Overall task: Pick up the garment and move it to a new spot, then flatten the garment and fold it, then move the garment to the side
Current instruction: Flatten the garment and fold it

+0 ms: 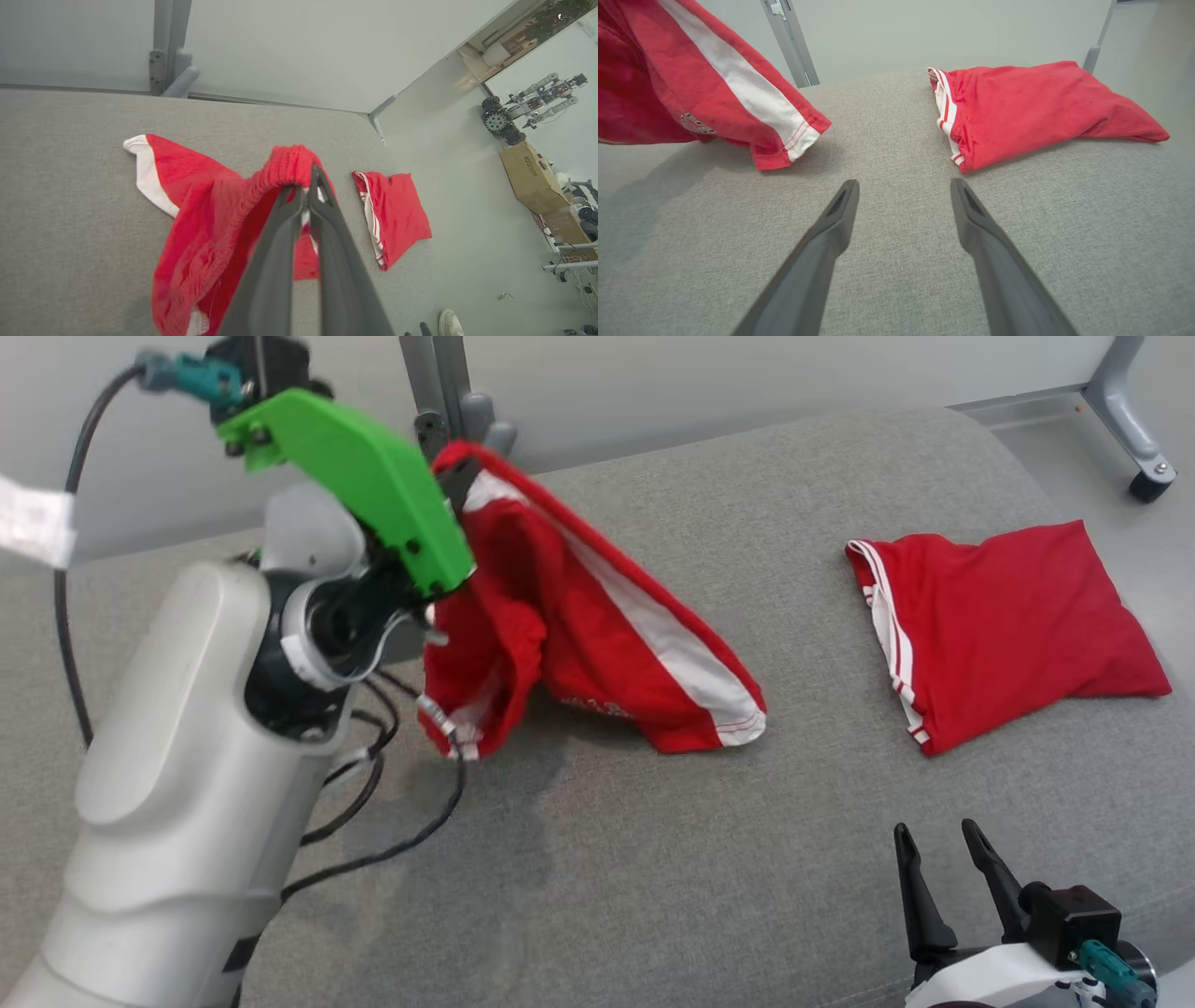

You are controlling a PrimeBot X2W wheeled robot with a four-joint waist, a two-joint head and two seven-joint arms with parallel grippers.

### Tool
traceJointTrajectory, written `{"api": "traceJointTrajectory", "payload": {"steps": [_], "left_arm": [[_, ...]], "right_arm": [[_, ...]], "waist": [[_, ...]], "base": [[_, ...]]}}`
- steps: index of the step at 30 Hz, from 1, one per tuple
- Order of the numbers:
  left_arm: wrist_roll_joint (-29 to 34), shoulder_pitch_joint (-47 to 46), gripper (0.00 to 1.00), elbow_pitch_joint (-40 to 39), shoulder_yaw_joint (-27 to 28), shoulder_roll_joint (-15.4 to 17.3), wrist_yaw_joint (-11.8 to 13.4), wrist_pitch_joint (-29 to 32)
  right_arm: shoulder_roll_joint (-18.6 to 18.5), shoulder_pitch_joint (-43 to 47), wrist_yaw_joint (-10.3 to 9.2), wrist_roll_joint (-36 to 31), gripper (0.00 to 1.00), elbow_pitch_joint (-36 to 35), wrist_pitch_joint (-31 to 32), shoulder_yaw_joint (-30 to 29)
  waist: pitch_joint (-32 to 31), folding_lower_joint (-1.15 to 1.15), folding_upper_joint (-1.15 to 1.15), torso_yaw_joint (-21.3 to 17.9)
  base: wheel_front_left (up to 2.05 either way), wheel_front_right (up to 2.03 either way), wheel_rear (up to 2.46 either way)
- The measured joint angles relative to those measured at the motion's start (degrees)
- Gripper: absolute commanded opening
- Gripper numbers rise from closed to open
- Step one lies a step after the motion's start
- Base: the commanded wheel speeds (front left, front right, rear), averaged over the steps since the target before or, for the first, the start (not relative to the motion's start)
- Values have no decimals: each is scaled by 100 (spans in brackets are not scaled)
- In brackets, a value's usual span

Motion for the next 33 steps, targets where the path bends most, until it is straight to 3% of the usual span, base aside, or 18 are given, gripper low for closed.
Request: {"api": "traceJointTrajectory", "payload": {"steps": [5, 8, 10, 18, 26, 33], "left_arm": [[-22, 1077, 0, 57, 125, 693, 26, 3], [16, 1933, 0, 96, 75, 1165, -222, -88], [-122, 2522, 0, 148, 123, 1239, -423, -215], [-494, 3773, 0, 68, 198, 895, -1252, -1101], [-437, 4292, 0, -445, 115, 761, -1611, -1649], [-409, 4389, 0, -302, 105, 656, -1819, -1957]], "right_arm": [[2, 10, 0, 0, 100, 24, -1, 36], [4, 10, 0, -3, 100, 15, -1, 22], [2, 5, 0, -36, 100, 15, -1, 14], [-126, -41, 0, -118, 100, 38, -1, 85], [-247, -19, 0, -126, 100, 42, -1, 90], [-367, 7, 0, -126, 100, 40, 0, 75]], "waist": [[-6, 0, 0, 109], [35, 0, 0, 170], [77, 0, 0, 221], [274, 0, 0, 506], [326, 0, 0, 807], [331, 0, 0, 1088]], "base": [[0, 0, 0], [0, 0, 0], [0, 0, 0], [0, 0, 0], [0, 0, 0], [0, 0, 0]]}}
